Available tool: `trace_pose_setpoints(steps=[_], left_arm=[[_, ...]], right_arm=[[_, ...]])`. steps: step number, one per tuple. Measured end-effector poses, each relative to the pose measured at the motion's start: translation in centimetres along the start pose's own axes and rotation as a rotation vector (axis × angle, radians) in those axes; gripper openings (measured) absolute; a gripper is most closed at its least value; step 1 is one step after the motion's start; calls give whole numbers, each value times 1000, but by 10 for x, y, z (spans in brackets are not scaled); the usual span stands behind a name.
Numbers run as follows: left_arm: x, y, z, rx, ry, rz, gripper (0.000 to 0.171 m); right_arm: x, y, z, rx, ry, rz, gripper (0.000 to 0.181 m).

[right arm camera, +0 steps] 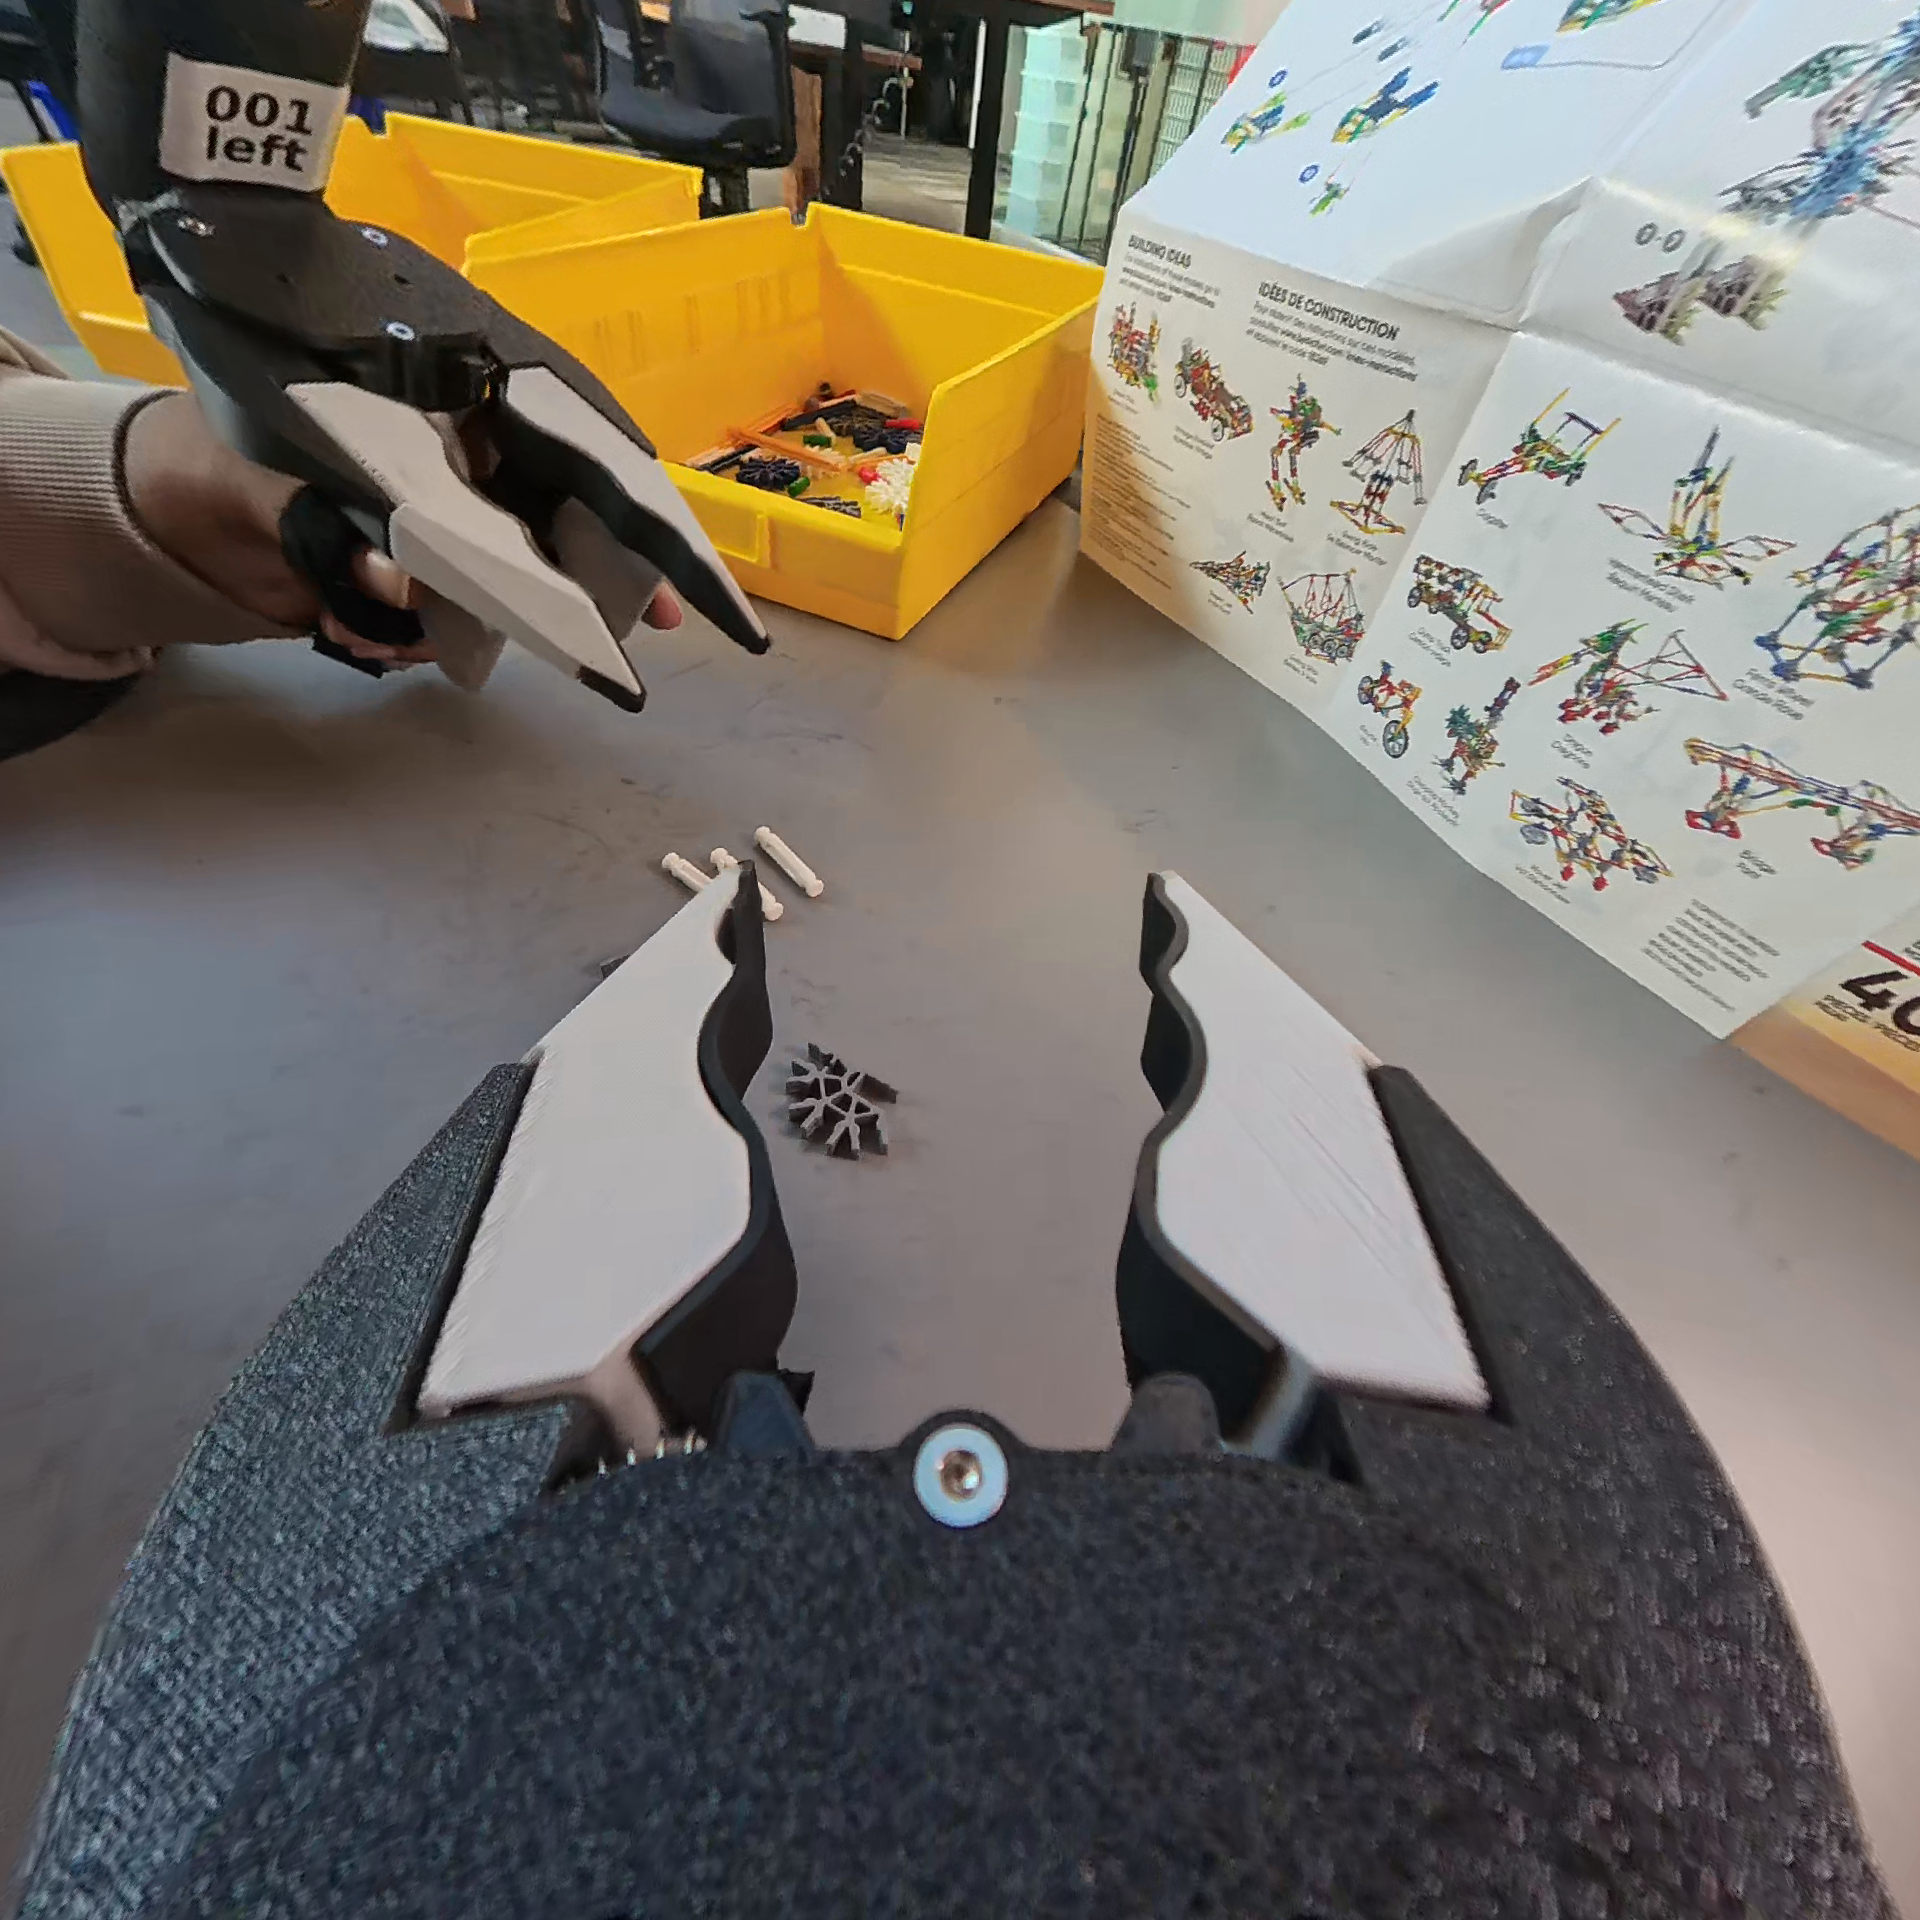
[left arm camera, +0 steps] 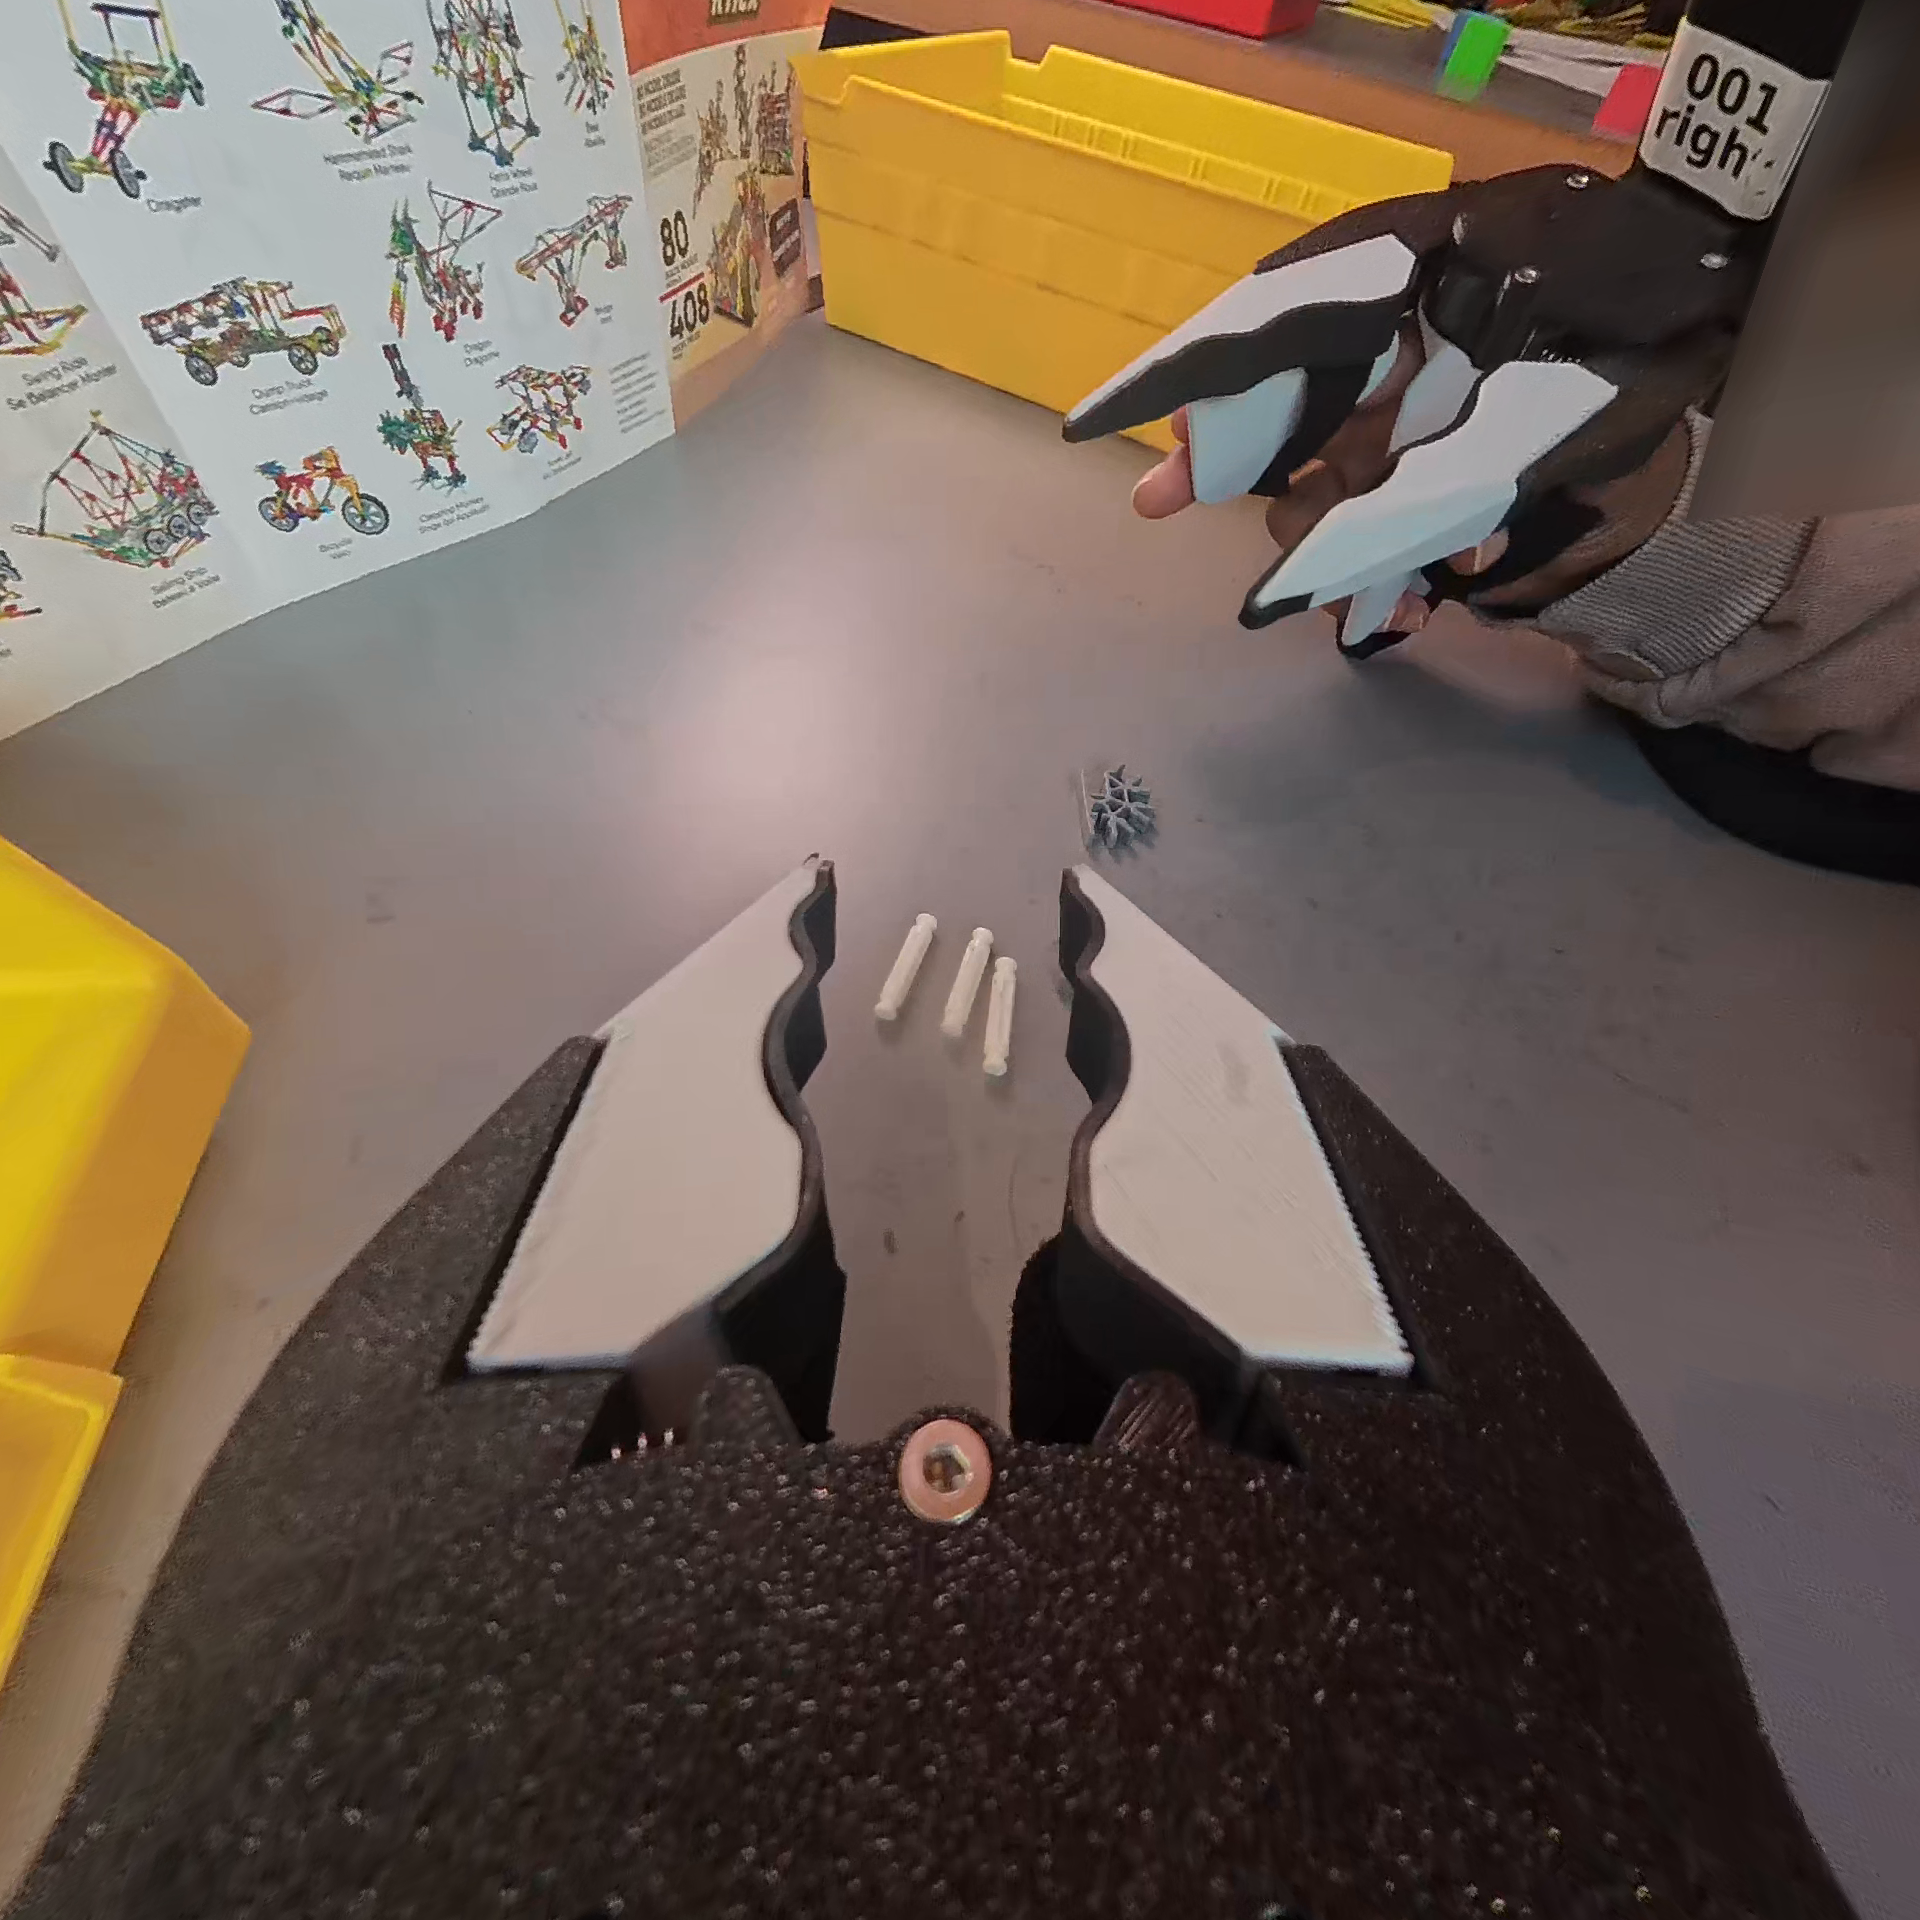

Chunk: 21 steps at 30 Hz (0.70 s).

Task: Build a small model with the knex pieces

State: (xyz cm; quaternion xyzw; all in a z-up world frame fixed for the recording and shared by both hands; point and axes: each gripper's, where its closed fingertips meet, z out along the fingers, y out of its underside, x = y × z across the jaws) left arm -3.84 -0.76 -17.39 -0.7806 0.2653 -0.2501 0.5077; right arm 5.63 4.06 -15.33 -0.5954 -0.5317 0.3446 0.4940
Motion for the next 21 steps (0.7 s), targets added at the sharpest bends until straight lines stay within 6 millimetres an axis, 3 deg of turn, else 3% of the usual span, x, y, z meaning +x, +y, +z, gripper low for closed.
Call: trace_pose_setpoints(steps=[5,14,21], left_arm=[[2,-1,0,13,15,11,27],[-15,2,3,6,-118,134,11],[-17,17,14,-101,-159,216,11]], right_arm=[[6,-3,-2,28,15,38,71],[6,2,1,-17,37,10,66],[5,33,3,-207,17,41,59]])
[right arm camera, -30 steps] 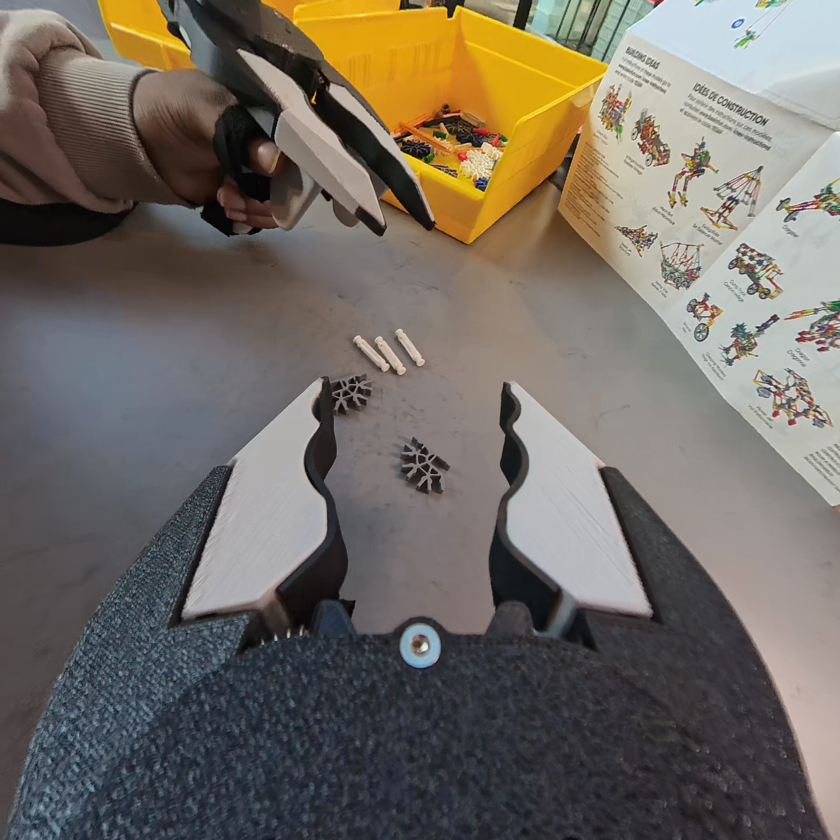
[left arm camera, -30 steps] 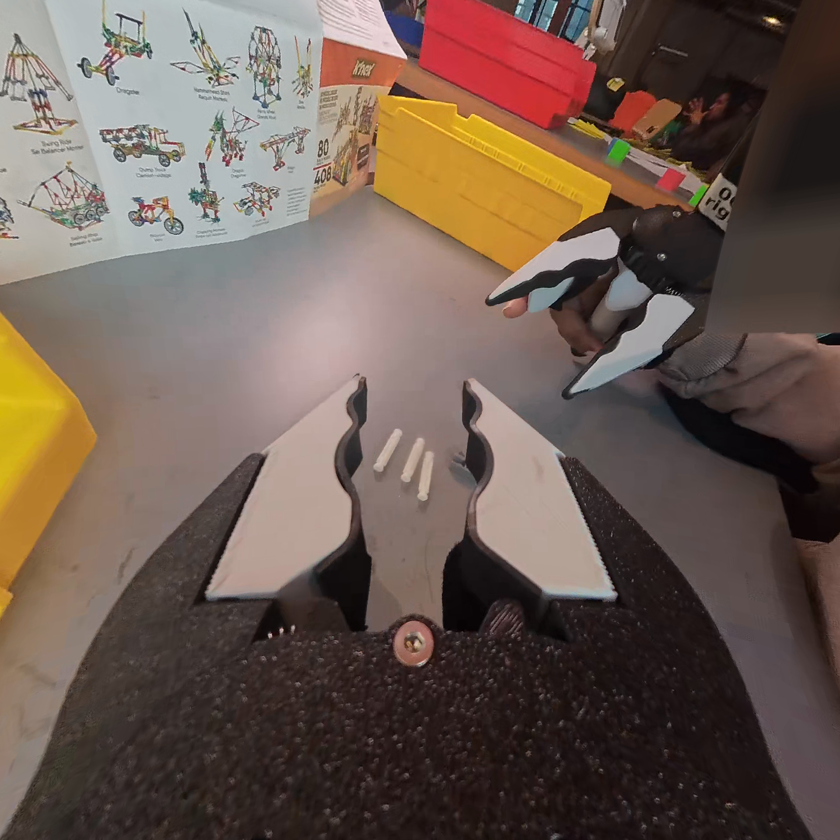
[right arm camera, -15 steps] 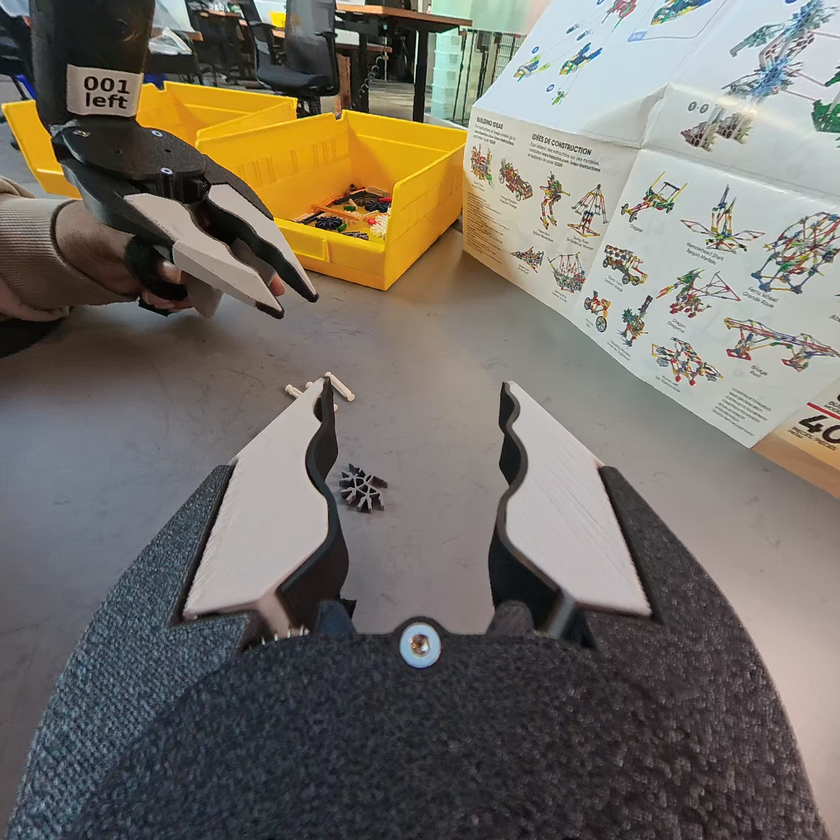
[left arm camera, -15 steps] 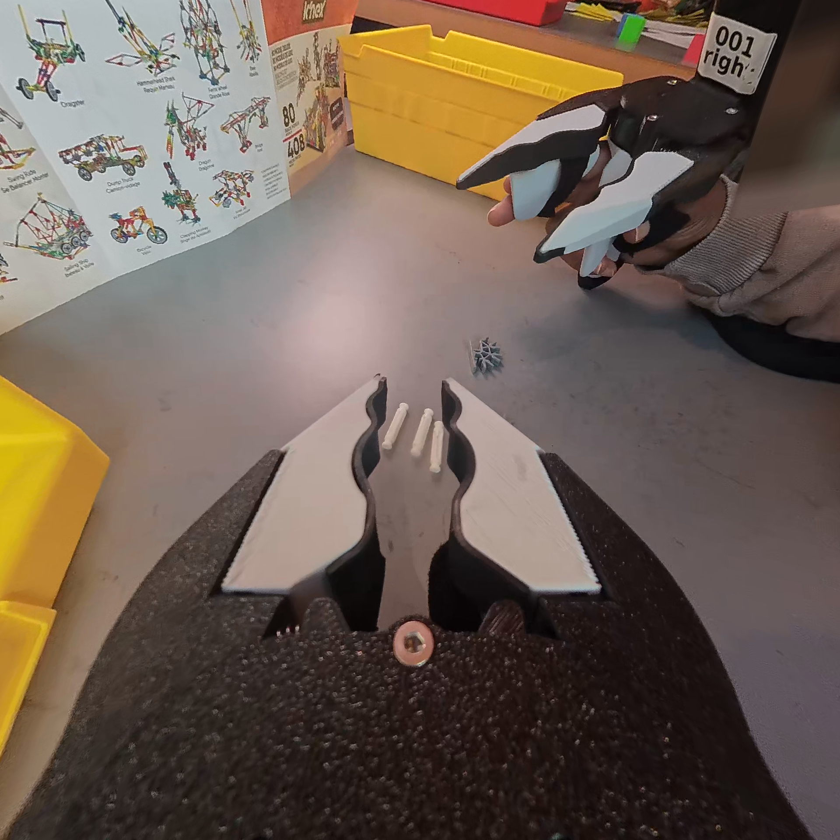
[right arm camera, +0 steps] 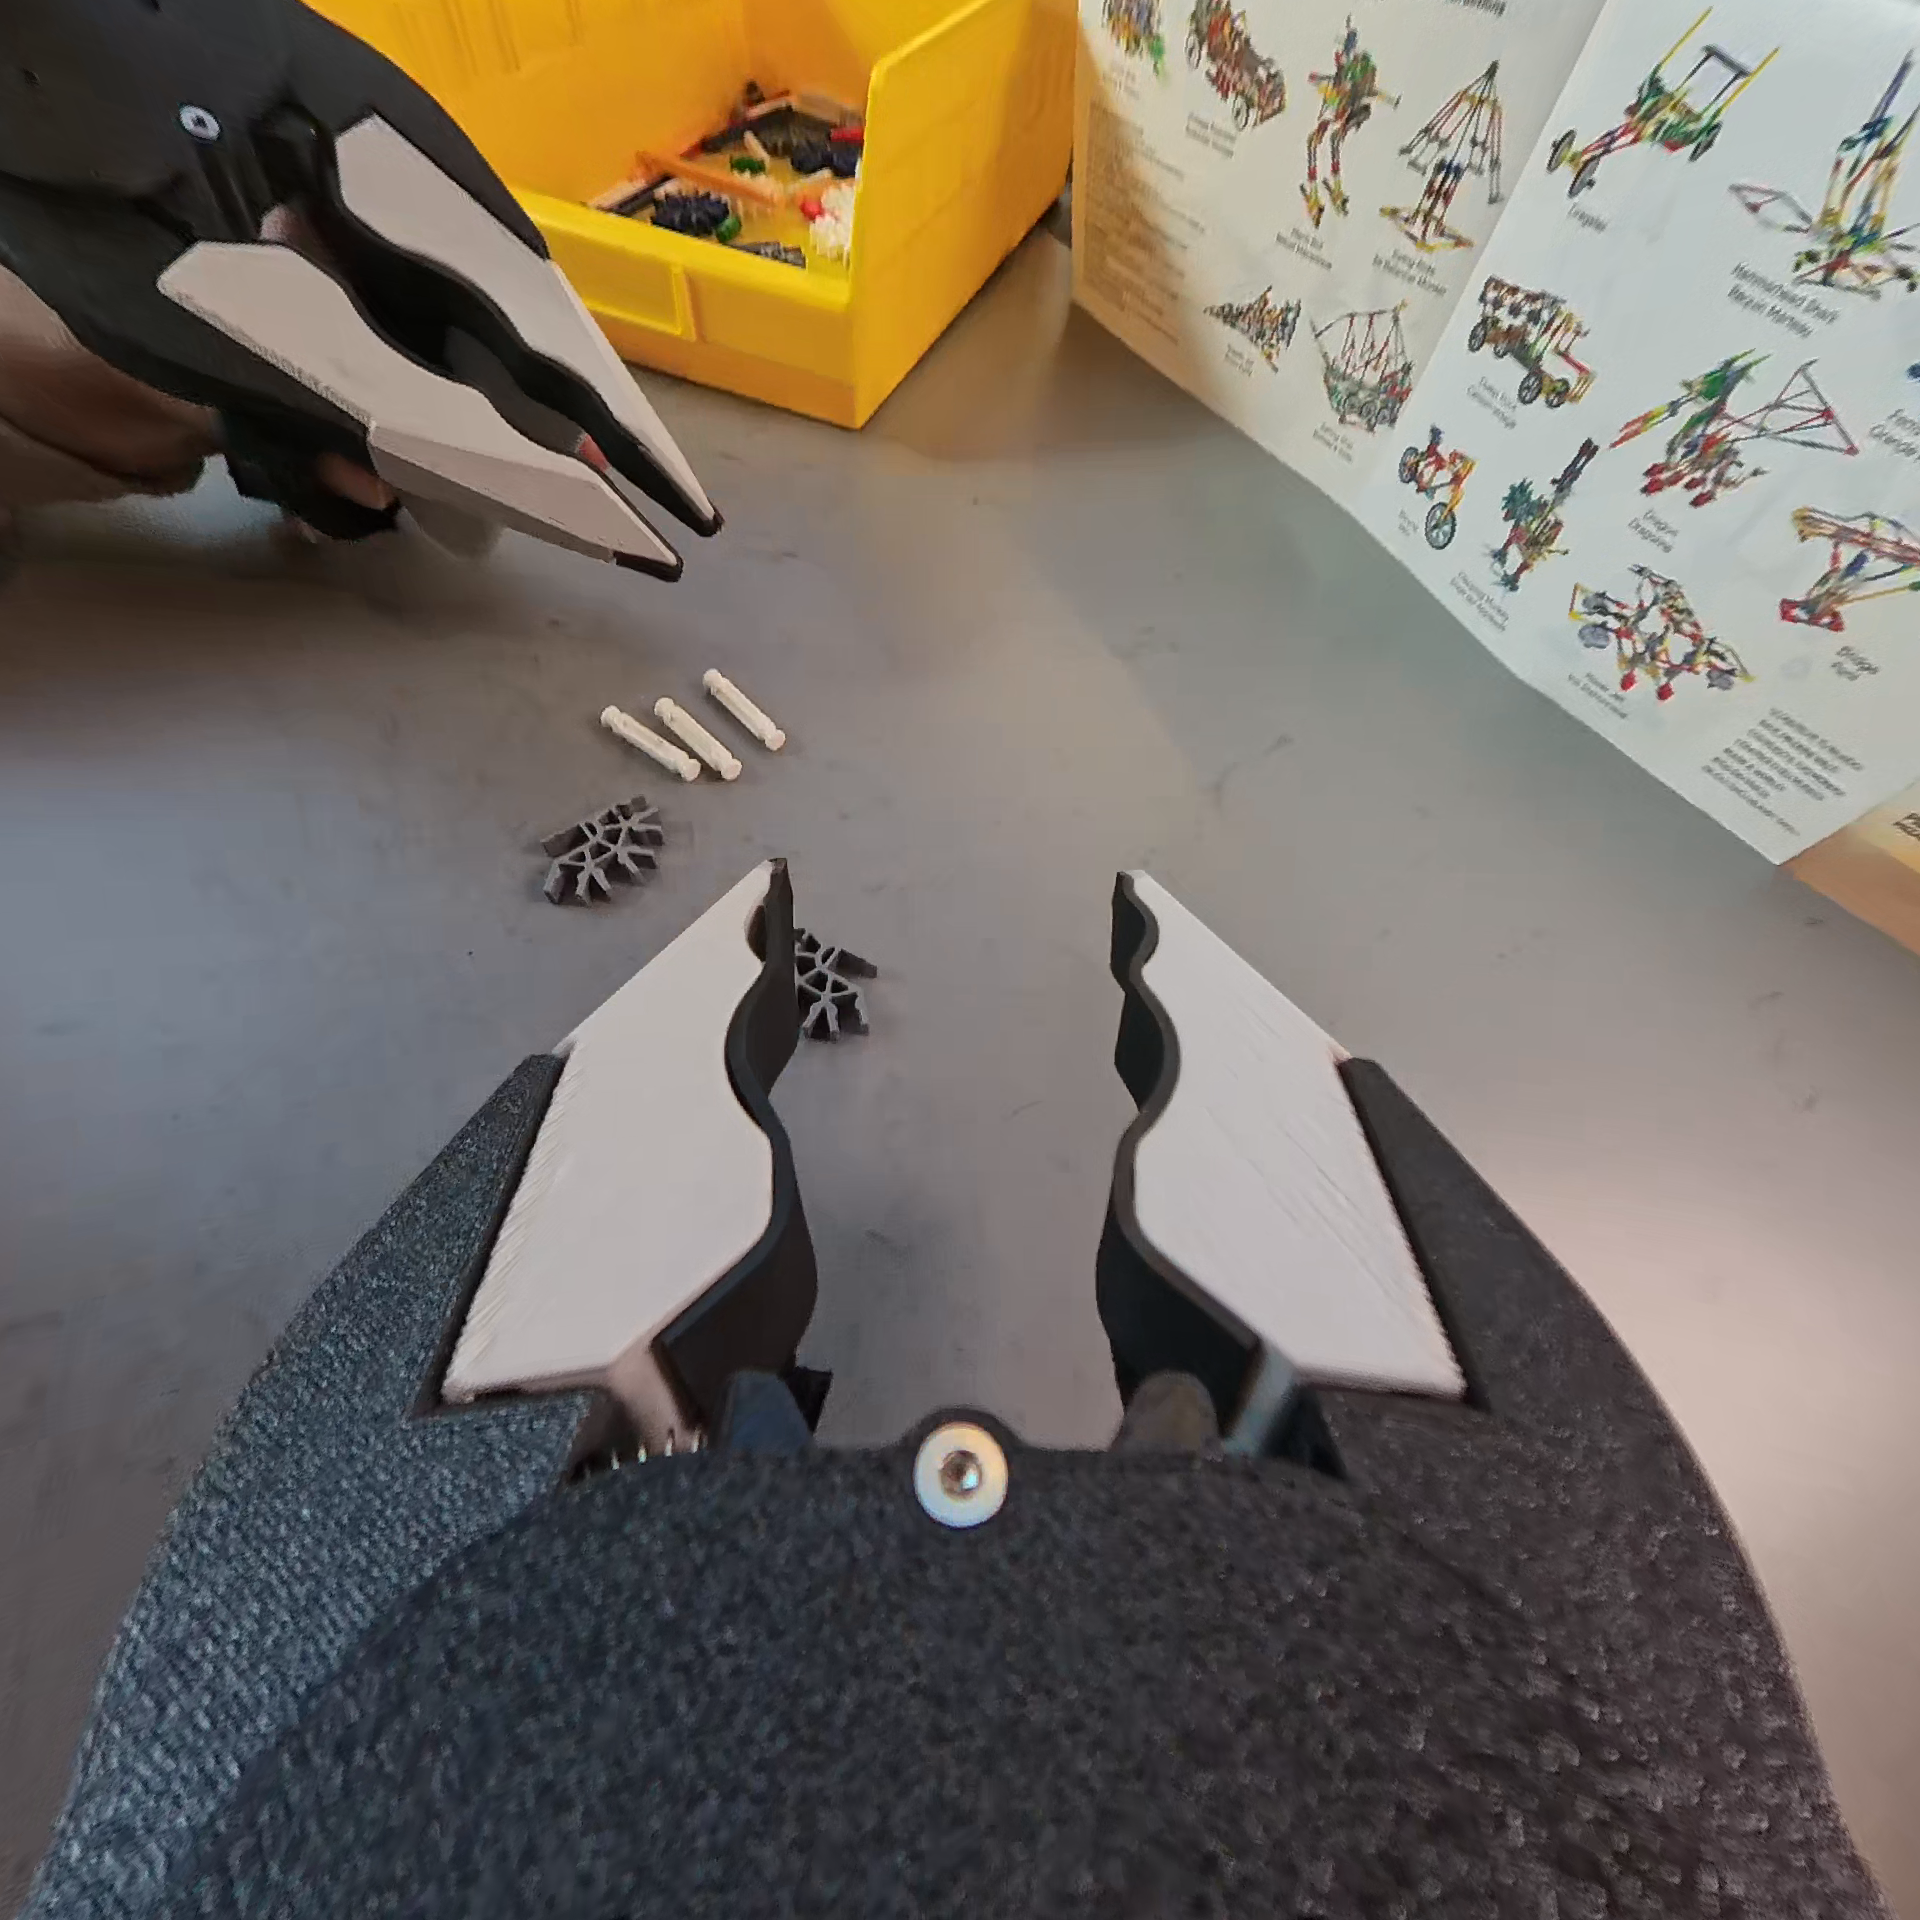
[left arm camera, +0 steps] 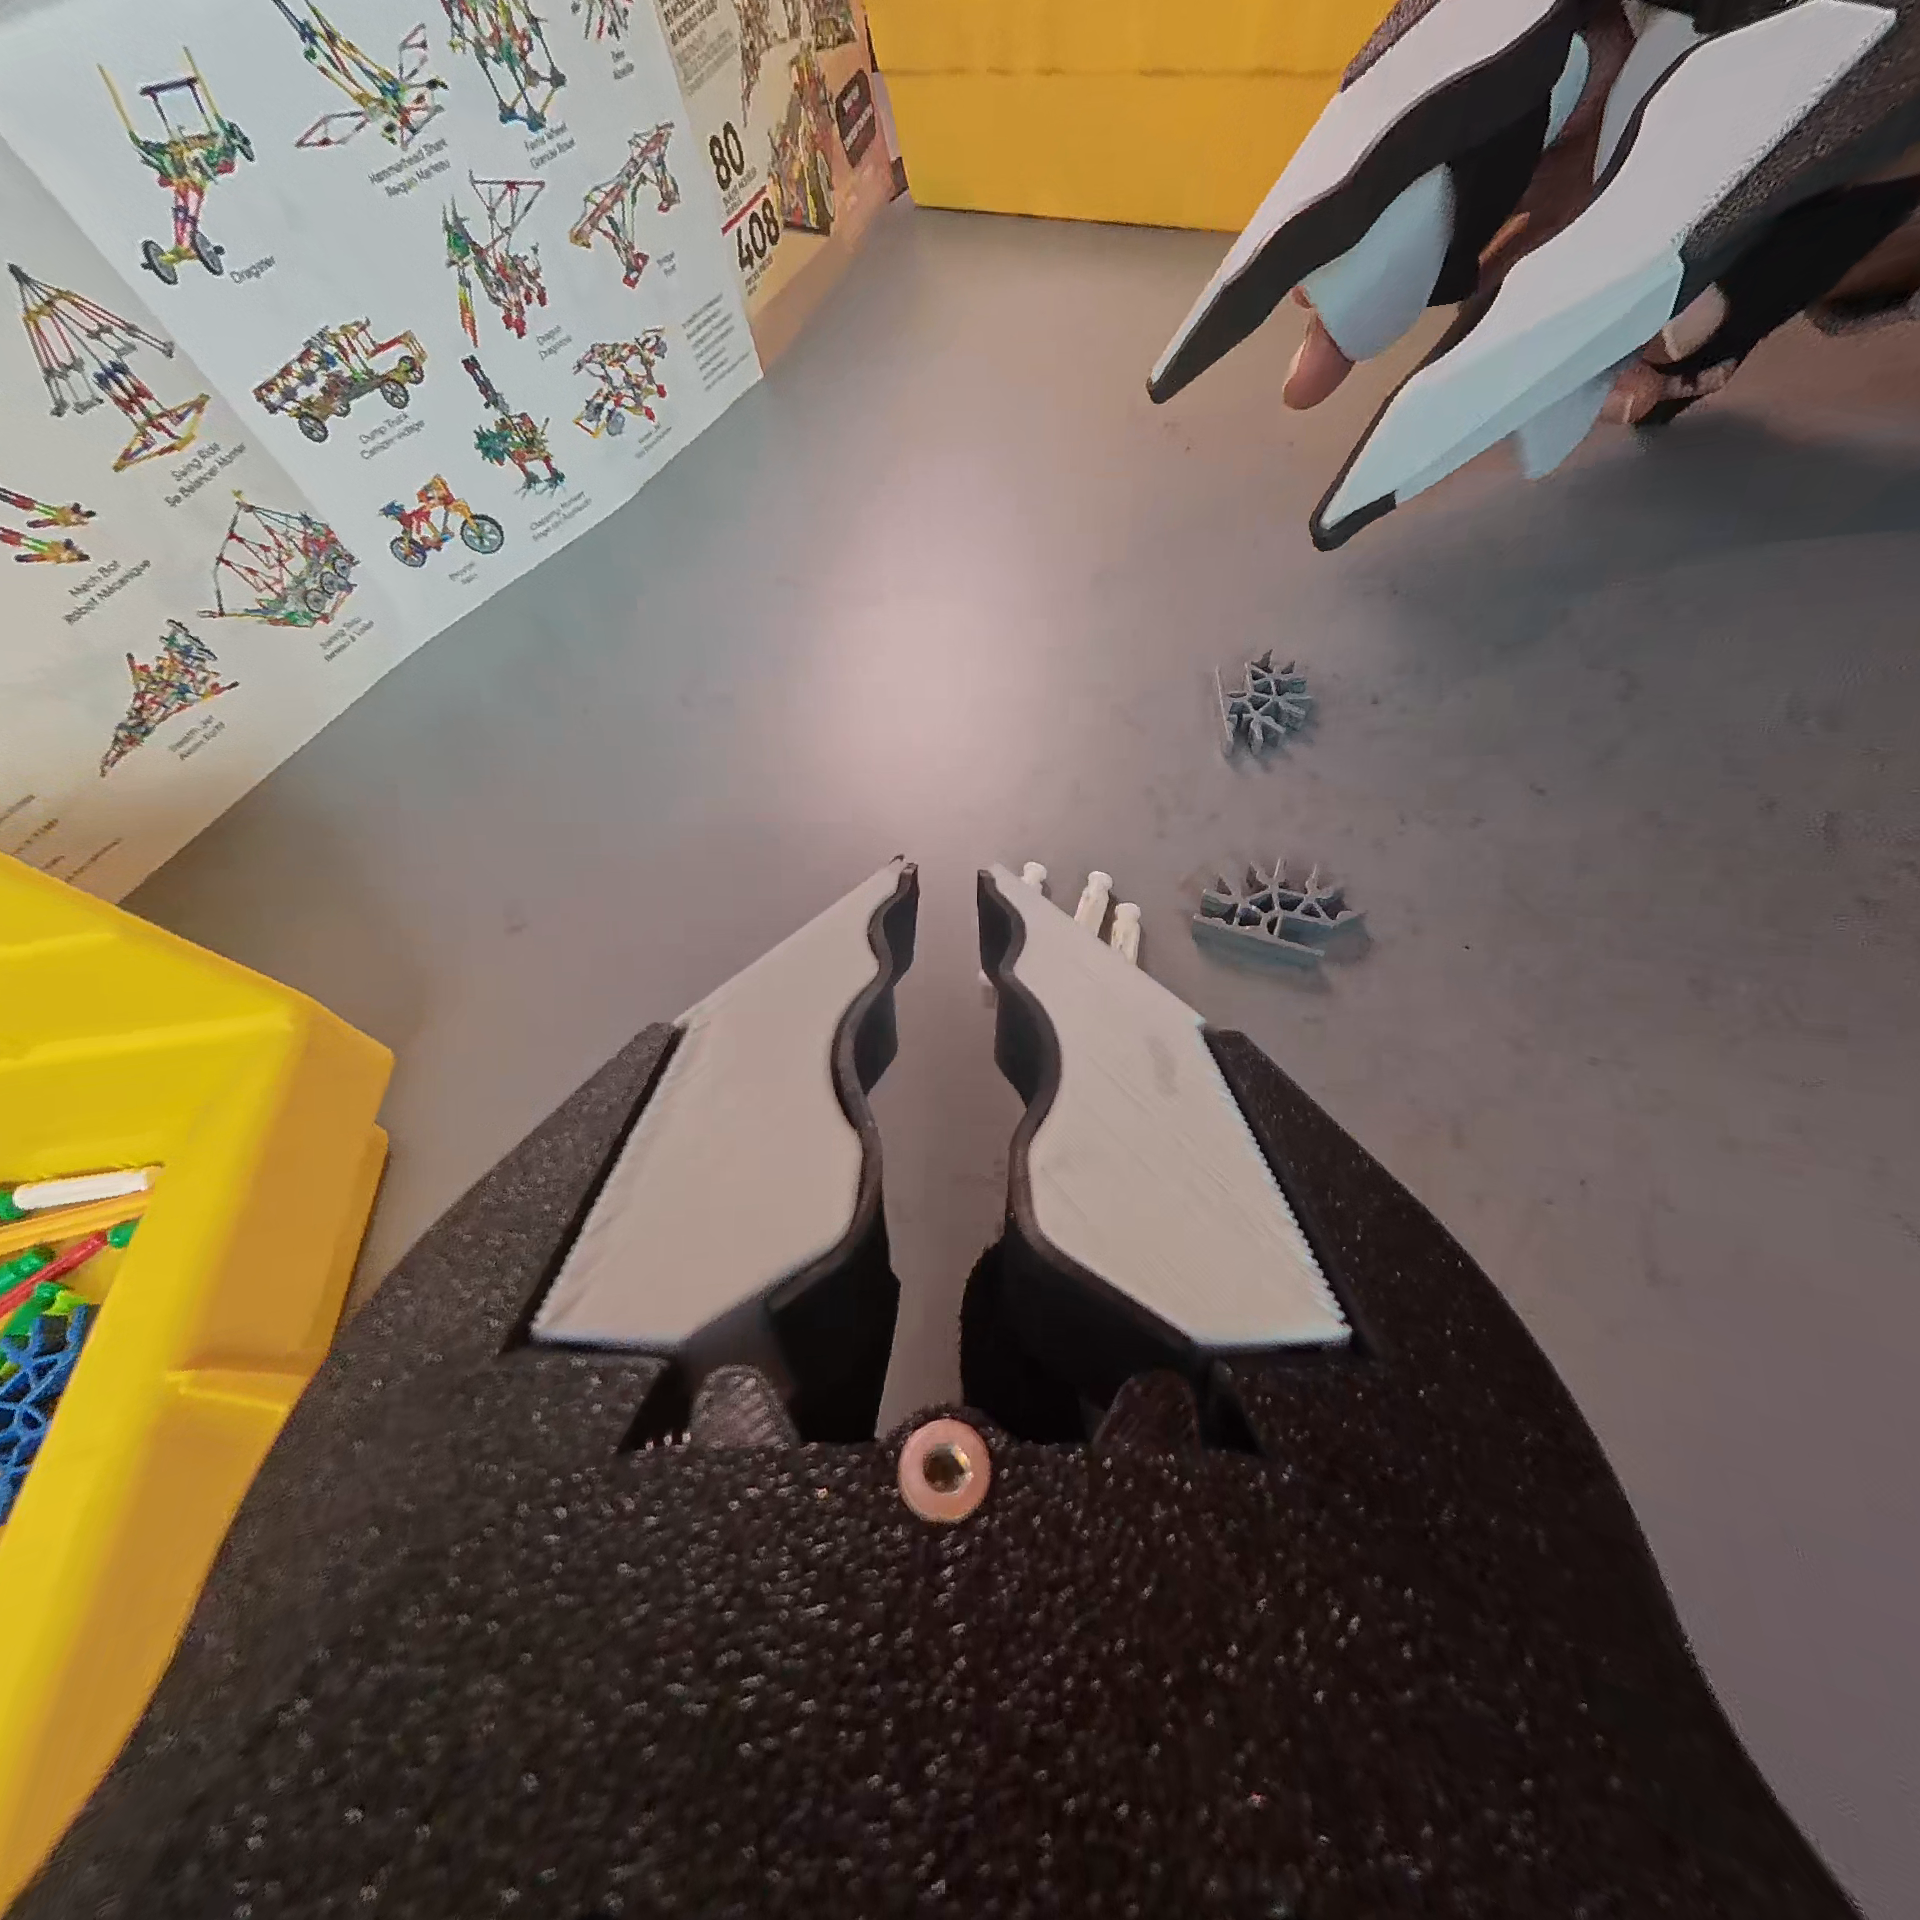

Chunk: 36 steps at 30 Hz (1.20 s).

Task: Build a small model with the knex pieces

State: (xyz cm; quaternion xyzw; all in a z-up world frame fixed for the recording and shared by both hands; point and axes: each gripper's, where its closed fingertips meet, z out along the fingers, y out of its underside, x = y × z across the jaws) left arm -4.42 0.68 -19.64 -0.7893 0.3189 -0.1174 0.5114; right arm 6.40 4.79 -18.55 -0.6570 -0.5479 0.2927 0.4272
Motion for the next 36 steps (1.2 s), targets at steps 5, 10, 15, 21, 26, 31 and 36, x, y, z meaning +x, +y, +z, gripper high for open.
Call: trace_pose_setpoints(steps=[5,10,15,21,26,31,36], left_arm=[[10,5,1,-36,62,-43,12],[19,13,-1,-94,113,-51,16],[31,19,-1,-140,164,-37,18],[38,29,2,-194,189,-15,15],[40,28,2,-187,191,-18,14],[40,28,3,-183,189,-18,13],[42,27,3,-179,191,-8,13]], right_arm=[[-20,21,8,-133,-81,-51,55],[-30,38,16,-229,-98,-114,53],[-31,42,18,-255,-100,-124,49],[-29,42,18,-256,-96,-104,42],[-27,42,19,-260,-93,-89,35],[-28,41,23,-274,-99,-110,30],[-32,39,26,-280,-127,-140,25]])
